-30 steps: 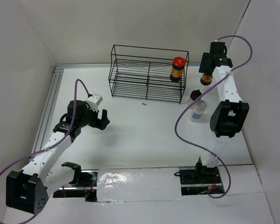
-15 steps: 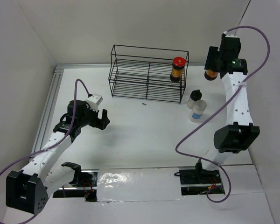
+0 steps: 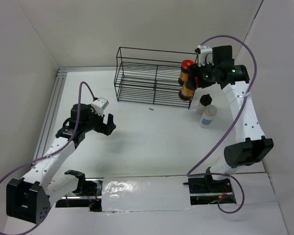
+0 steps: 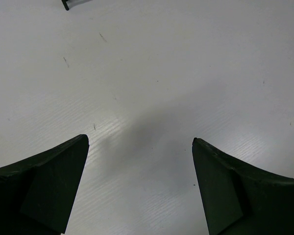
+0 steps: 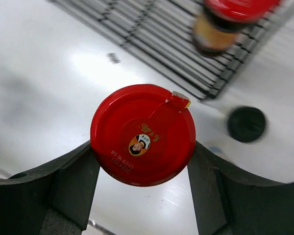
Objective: Organize the condiment bottles
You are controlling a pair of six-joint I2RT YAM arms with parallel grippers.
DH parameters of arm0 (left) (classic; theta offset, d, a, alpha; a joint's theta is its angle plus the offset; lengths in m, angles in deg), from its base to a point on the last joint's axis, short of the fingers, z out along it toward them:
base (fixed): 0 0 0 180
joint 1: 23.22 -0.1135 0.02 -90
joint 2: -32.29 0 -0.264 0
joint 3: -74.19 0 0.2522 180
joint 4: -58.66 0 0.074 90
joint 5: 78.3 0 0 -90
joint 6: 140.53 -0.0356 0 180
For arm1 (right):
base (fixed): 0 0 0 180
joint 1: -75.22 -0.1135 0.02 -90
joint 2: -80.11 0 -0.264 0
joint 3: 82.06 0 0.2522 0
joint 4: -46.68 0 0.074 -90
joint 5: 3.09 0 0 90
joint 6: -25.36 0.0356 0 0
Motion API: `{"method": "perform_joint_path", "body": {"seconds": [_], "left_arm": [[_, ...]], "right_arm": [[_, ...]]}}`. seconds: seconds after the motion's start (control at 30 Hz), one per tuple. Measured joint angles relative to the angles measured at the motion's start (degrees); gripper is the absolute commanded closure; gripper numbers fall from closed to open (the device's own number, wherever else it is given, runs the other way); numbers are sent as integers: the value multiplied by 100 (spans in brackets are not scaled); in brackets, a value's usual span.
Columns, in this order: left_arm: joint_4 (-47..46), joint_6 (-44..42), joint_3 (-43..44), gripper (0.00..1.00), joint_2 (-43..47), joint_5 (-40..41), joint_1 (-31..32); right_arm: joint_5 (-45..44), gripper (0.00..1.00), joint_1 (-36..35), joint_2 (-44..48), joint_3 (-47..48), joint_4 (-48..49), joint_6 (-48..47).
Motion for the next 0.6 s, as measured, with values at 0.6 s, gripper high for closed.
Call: {"method": "perform_joint_path", "body": {"seconds": [0.6], "left_arm": [[57,-175,35,1,-2,-4,20]], "right_arm": [[-1908,100,-2264,-2039,2645,221,874]]}}
